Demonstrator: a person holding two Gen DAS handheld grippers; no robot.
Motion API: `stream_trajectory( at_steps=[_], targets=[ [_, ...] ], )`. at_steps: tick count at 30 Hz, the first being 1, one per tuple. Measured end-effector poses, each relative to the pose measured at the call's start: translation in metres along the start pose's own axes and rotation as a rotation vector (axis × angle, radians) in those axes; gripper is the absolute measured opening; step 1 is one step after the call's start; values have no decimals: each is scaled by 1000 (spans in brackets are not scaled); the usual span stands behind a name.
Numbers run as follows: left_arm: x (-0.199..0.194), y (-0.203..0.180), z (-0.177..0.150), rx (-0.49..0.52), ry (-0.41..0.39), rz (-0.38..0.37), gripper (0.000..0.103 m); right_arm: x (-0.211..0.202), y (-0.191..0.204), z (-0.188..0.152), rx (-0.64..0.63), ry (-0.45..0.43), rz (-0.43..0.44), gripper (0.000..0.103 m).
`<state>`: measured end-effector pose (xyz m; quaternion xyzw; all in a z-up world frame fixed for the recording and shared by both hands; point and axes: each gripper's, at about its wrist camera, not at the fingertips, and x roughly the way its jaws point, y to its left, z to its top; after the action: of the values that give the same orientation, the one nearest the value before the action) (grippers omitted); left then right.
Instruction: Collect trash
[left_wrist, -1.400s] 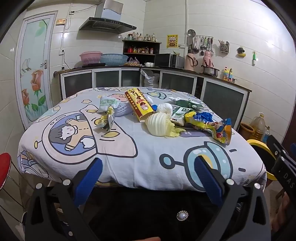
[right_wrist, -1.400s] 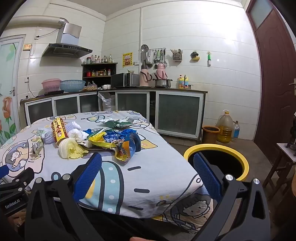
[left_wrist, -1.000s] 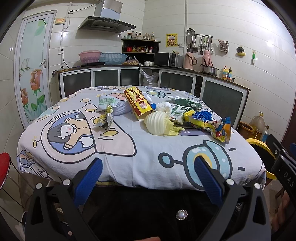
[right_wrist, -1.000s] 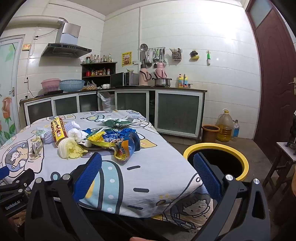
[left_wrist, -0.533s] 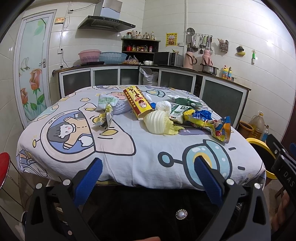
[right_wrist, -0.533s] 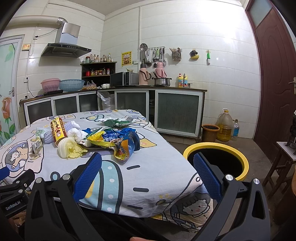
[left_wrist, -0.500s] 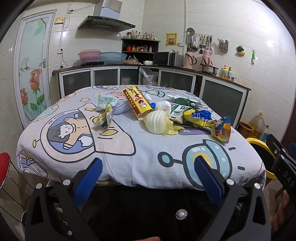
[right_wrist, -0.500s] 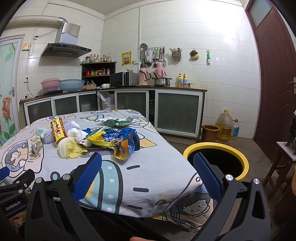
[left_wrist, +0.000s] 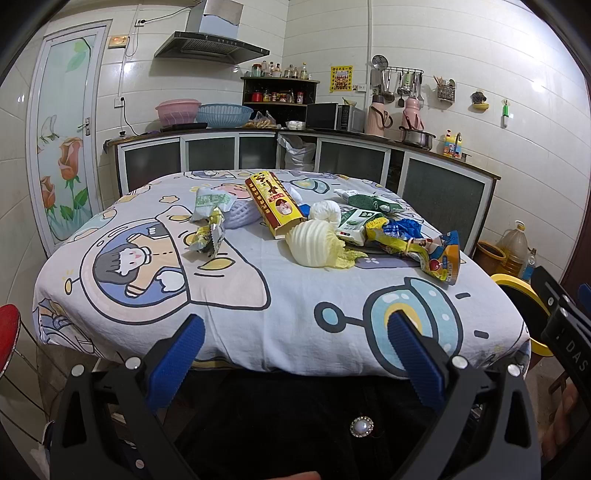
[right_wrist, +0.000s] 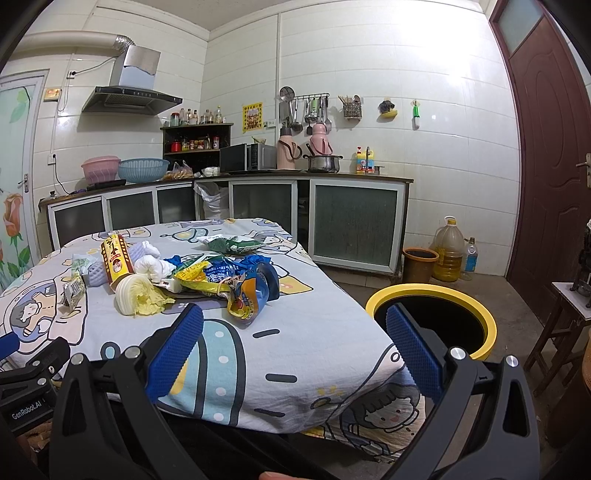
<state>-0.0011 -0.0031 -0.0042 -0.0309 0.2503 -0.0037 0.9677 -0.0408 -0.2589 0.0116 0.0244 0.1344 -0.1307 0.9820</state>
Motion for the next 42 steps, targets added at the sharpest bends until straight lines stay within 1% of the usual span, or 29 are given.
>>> stream_trajectory(
  at_steps=[42],
  targets=[
    [1,-1,-1,2,3,1,96,2,-2,-1,3,1,-1,95]
  ],
)
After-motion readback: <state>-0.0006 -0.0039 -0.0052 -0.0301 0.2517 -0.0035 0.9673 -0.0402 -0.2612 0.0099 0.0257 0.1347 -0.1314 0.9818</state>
